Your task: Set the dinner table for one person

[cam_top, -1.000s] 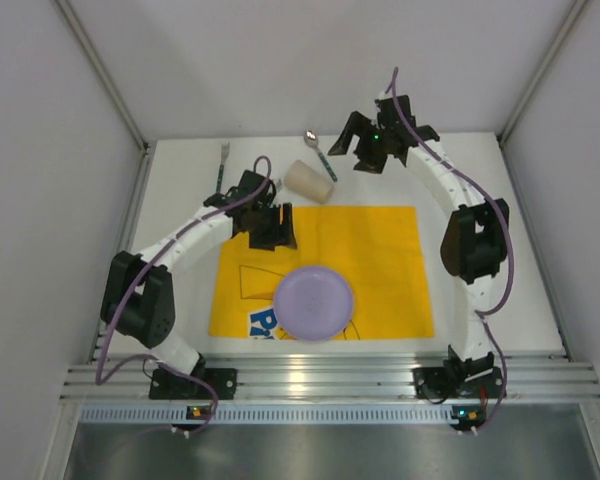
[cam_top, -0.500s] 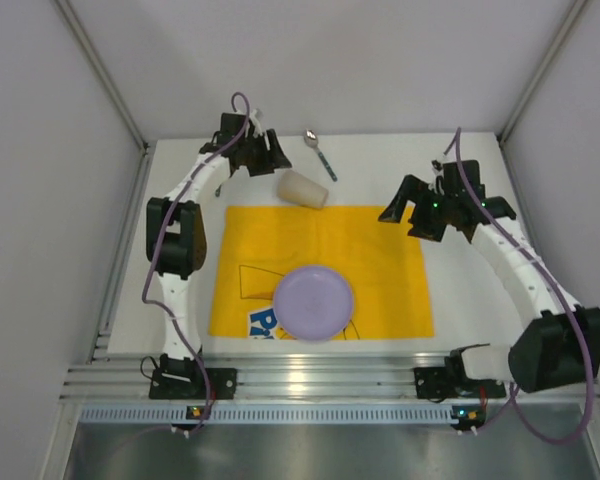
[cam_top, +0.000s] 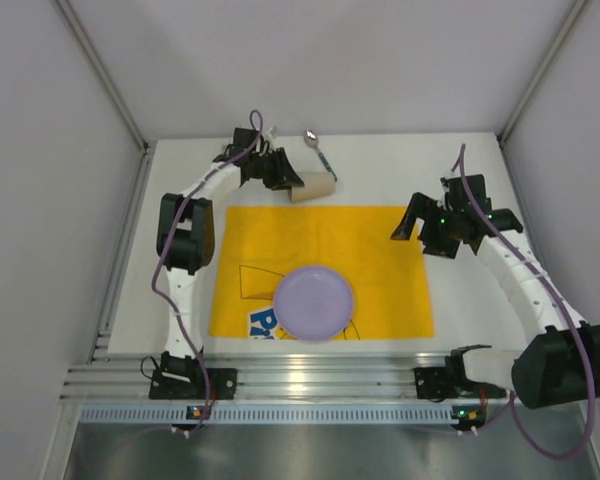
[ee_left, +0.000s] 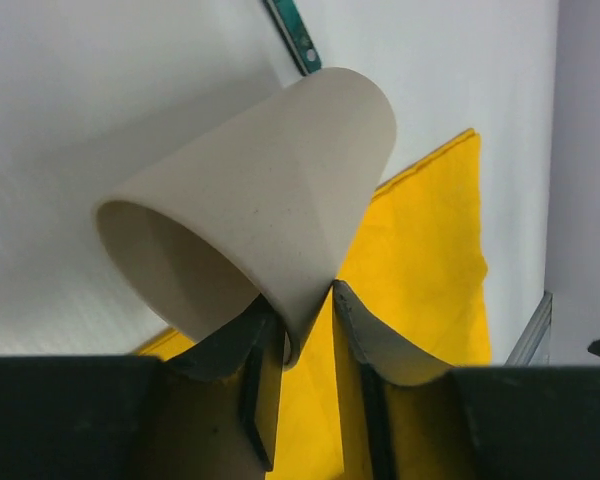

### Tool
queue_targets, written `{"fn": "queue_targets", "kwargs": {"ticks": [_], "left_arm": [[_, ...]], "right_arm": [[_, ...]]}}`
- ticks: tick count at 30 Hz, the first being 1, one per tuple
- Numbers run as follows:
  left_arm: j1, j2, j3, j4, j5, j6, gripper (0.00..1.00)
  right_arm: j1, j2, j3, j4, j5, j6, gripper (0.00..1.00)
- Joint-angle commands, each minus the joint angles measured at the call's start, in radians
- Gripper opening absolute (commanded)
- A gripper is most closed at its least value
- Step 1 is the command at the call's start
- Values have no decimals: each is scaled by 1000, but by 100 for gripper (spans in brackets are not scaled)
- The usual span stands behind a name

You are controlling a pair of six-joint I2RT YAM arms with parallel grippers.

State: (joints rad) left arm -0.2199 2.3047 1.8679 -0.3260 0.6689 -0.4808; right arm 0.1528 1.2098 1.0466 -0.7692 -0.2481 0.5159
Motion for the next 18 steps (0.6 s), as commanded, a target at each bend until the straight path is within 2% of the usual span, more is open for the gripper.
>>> {"fn": "queue_targets", "kwargs": {"ticks": [1, 5, 6, 7, 10, 11, 13, 16, 18], "left_arm": [[-15, -21, 29, 116, 86, -45, 29], [-50, -33, 62, 117, 101, -74, 15], [-55, -39, 68, 108, 101, -73, 6], [-61, -47, 92, 88, 100, -67, 1], [-93, -96, 163, -51, 46, 19, 0], [-123, -115, 193, -108, 22, 112, 0], [-166, -148, 253, -287, -134, 223, 0], [-296, -243, 217, -405, -372, 402, 0], [-353, -255, 218, -470, -461, 456, 0]], "right_arm": [[-10, 42, 26, 21, -3, -22, 97], [-10, 98, 58, 34, -20, -37, 97], [-9, 106, 76, 34, -22, -40, 97], [-9, 112, 85, 33, -26, -42, 97], [-10, 135, 131, 31, -29, -57, 97], [-9, 140, 142, 30, -31, -63, 97], [-12, 140, 173, 24, -30, -66, 97], [-12, 140, 194, 5, -26, -70, 97], [-12, 134, 191, -4, -28, -67, 97]]}}
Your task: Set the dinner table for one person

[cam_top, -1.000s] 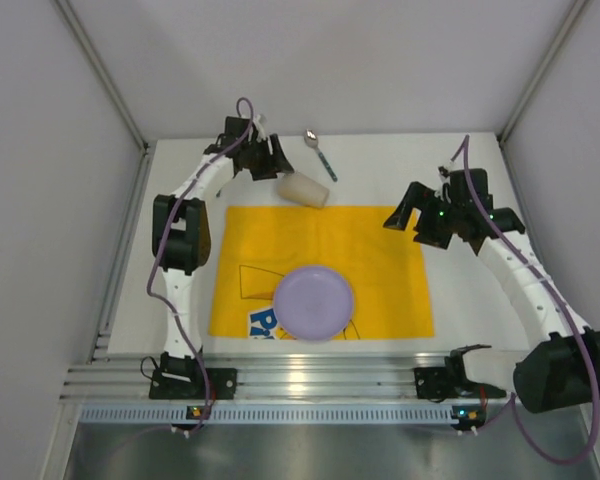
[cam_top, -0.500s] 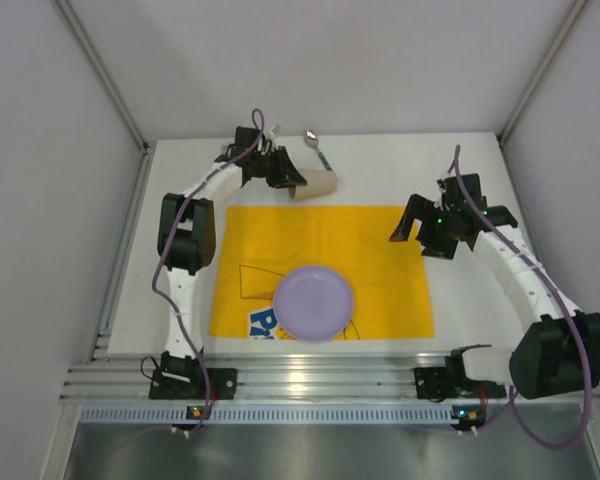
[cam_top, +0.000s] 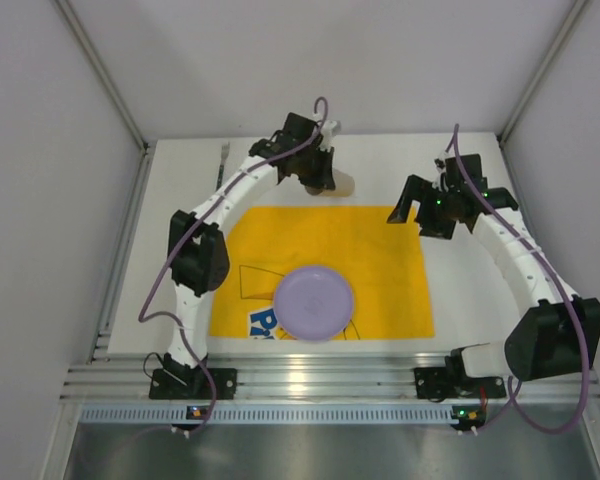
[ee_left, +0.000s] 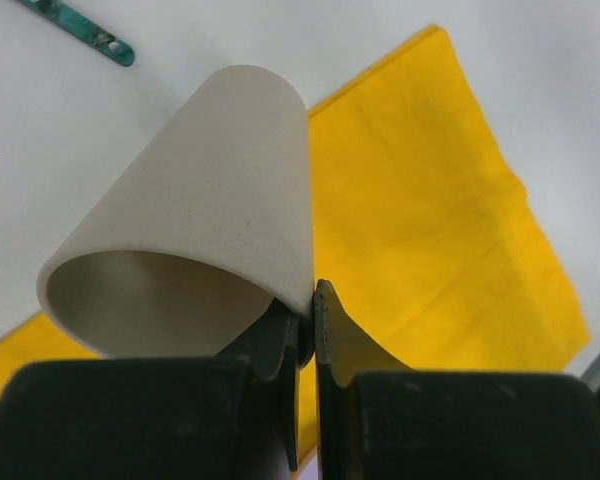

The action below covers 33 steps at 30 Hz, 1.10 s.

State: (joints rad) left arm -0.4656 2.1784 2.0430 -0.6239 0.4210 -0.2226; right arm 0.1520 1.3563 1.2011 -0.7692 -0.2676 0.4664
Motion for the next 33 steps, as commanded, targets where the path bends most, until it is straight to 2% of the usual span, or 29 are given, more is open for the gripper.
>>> {"fn": "queue_targets", "kwargs": {"ticks": [1, 4, 8, 10, 14, 17, 24, 25, 27, 29, 31, 32, 33], "left_arm": [[-138, -138, 33, -222, -319, 257, 0], [-292, -172, -26, -290, -456, 328, 0], [-385, -186, -18, -394, -398, 347, 0], [-445, -210, -29, -419, -409, 368, 0], [-528, -252, -81, -438, -530, 391, 0], [-550, -246, -89, -468, -510, 384, 0], [-599, -157, -35, -481, -426, 361, 22], [-605, -148, -32, -479, -392, 356, 27], [-610, -117, -23, -479, -384, 348, 30], [-610, -101, -11, -484, -366, 335, 46], [-610, -77, 3, -488, -361, 322, 52], [-610, -72, 19, -488, -366, 318, 70], [-611, -69, 29, -487, -375, 313, 74]], "right_arm": [[-11, -23, 32, -10, -9, -15, 97], [-14, -57, 3, -28, -5, -14, 97], [-19, -114, -47, -56, 4, -14, 97], [-19, -150, -77, -79, 19, -8, 97], [-20, -206, -144, -125, 36, 6, 97], [-20, -241, -173, -137, 28, 11, 97], [-12, -258, -180, -165, 56, -5, 98], [-9, -258, -167, -180, 67, -8, 98], [-5, -260, -160, -194, 106, -14, 98], [0, -270, -153, -218, 140, -15, 98], [3, -284, -153, -229, 179, -18, 98], [4, -289, -156, -232, 183, -20, 98], [6, -293, -158, -232, 186, -21, 98]]}}
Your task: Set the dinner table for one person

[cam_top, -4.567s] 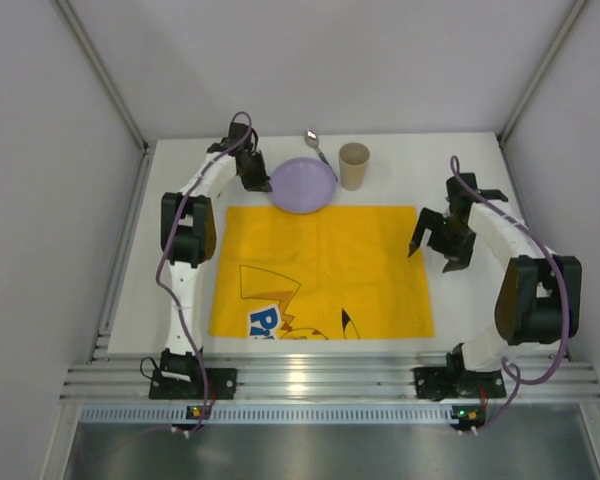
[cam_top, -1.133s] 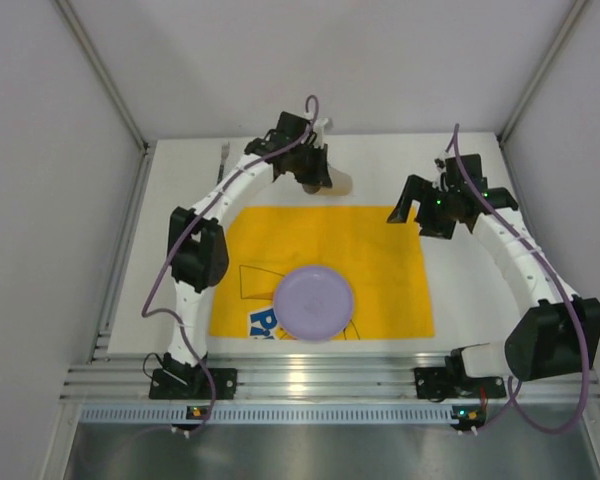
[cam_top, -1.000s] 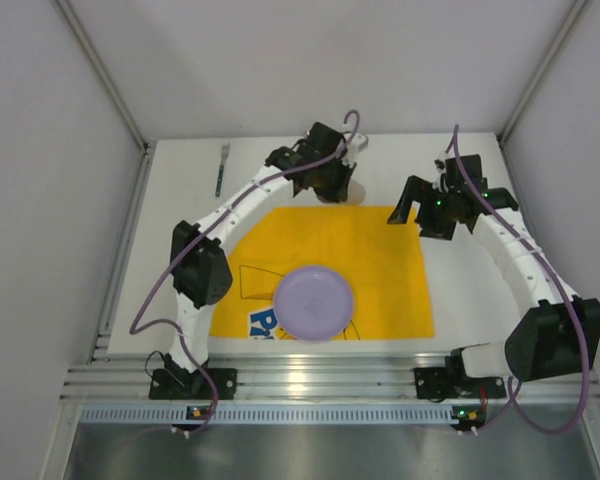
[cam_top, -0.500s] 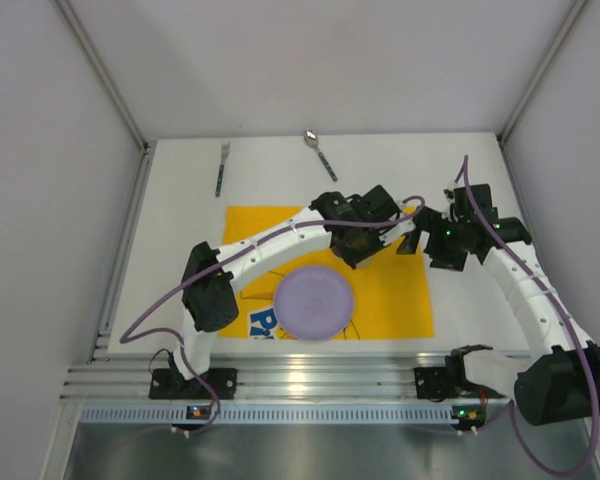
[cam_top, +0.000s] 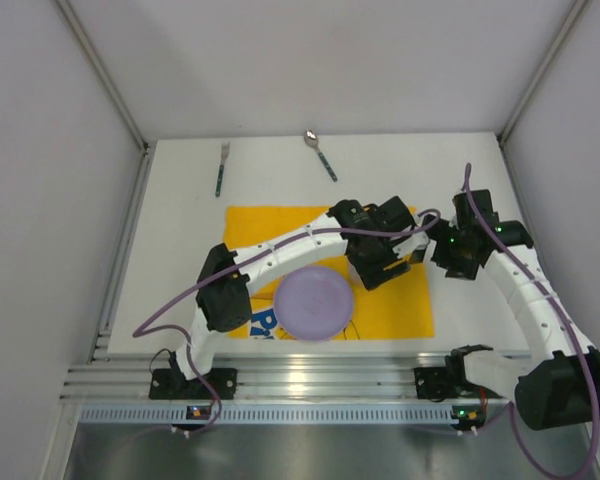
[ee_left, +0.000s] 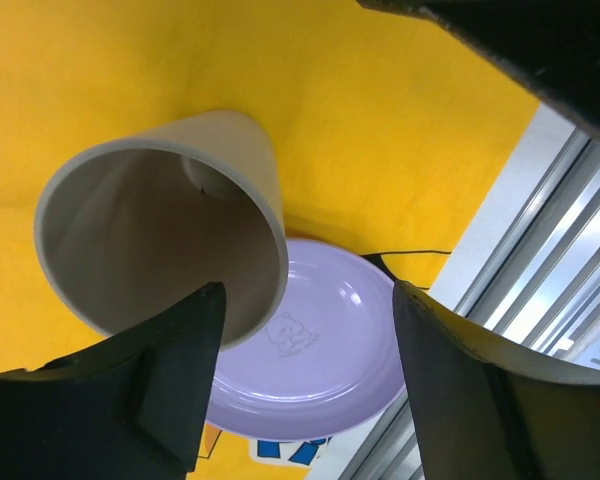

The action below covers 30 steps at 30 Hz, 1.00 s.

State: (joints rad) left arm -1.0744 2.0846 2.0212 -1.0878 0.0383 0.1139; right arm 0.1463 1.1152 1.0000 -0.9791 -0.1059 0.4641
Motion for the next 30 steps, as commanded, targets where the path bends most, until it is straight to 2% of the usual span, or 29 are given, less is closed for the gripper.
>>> {"fn": "queue_targets", "kwargs": {"ticks": [1, 7, 9, 10, 13, 15, 18, 20, 23, 24, 27, 29, 30], "left_arm": [[-2, 26, 60, -20, -6, -34, 75], [27, -14, 126, 0, -98, -65, 78], [42, -44, 128, 5, -104, -82, 85], [59, -57, 128, 9, -103, -91, 94], [93, -118, 120, 34, -104, -112, 97], [117, -187, 88, 64, -117, -167, 98], [213, -308, -18, 147, -162, -267, 98], [263, -381, -131, 216, -199, -307, 98], [387, -509, -270, 275, -183, -379, 98], [449, -540, -301, 285, -172, -404, 98], [540, -641, -409, 312, -147, -427, 98], [568, -692, -458, 310, -169, -433, 98], [591, -704, -472, 304, -178, -441, 98]], "right_arm": [[15, -54, 43, -21, 22, -19, 98], [32, -46, 83, 10, -44, -35, 98], [44, -35, 112, 22, -69, -41, 98], [56, -31, 130, 34, -81, -41, 98], [79, -15, 153, 77, -155, -35, 98], [91, 0, 157, 108, -198, -13, 98], [127, 41, 147, 178, -218, 17, 98], [162, 76, 150, 210, -212, 22, 98], [208, 161, 155, 221, -141, 24, 96], [220, 201, 155, 220, -118, 24, 94], [257, 274, 154, 223, -34, 21, 88], [271, 308, 167, 218, -2, 13, 82], [274, 337, 176, 208, 43, 10, 70]]}}
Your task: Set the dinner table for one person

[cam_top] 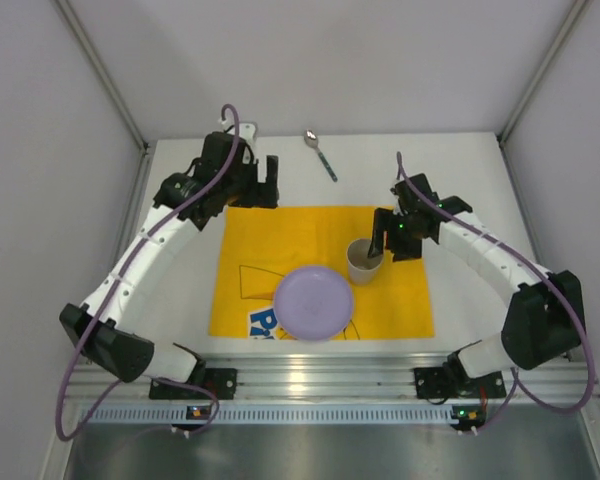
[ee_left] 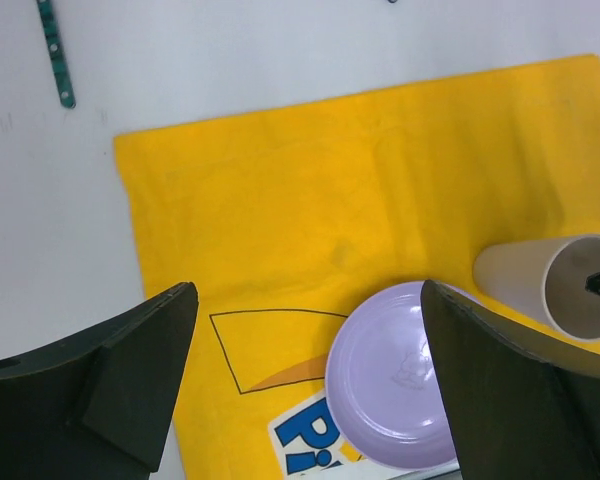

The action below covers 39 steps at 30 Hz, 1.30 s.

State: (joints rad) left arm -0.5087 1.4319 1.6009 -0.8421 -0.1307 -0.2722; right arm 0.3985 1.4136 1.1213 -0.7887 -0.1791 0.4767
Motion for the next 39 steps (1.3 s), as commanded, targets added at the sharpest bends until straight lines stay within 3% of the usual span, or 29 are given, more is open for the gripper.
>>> {"fn": "queue_targets", "kwargs": {"ticks": [1, 2, 3, 5, 6, 9, 11, 19, 31, 37, 38, 39], "left_arm": [[39, -62, -67, 64, -6, -53, 98], [53, -79, -93, 70, 3, -50, 98], [82, -83, -104, 84, 17, -48, 98], [117, -76, -121, 98, 38, -47, 98], [155, -67, -122, 104, 63, -42, 99], [231, -9, -102, 120, 104, -30, 98], [280, 56, -62, 130, 123, -19, 97], [364, 306, 160, 153, 198, 16, 94], [458, 607, 385, 167, 237, 19, 98], [475, 748, 465, 186, 218, 53, 98], [483, 766, 475, 193, 218, 57, 98], [487, 798, 500, 195, 218, 57, 98]], "right_arm": [[22, 54, 72, 6, 127, -6, 63], [22, 65, 83, 2, 150, -13, 56], [22, 88, 96, -7, 164, -18, 43], [22, 110, 147, -36, 176, -30, 29], [23, 126, 167, -47, 176, -36, 17], [23, 145, 251, -89, 227, -46, 3], [20, 156, 319, -121, 266, -49, 1], [-23, 264, 483, -198, 394, -59, 0], [-93, 401, 471, -136, 418, -44, 1], [-96, 386, 454, -132, 395, -49, 34], [-96, 375, 456, -136, 398, -50, 42], [-96, 367, 465, -150, 401, -50, 57]]}}
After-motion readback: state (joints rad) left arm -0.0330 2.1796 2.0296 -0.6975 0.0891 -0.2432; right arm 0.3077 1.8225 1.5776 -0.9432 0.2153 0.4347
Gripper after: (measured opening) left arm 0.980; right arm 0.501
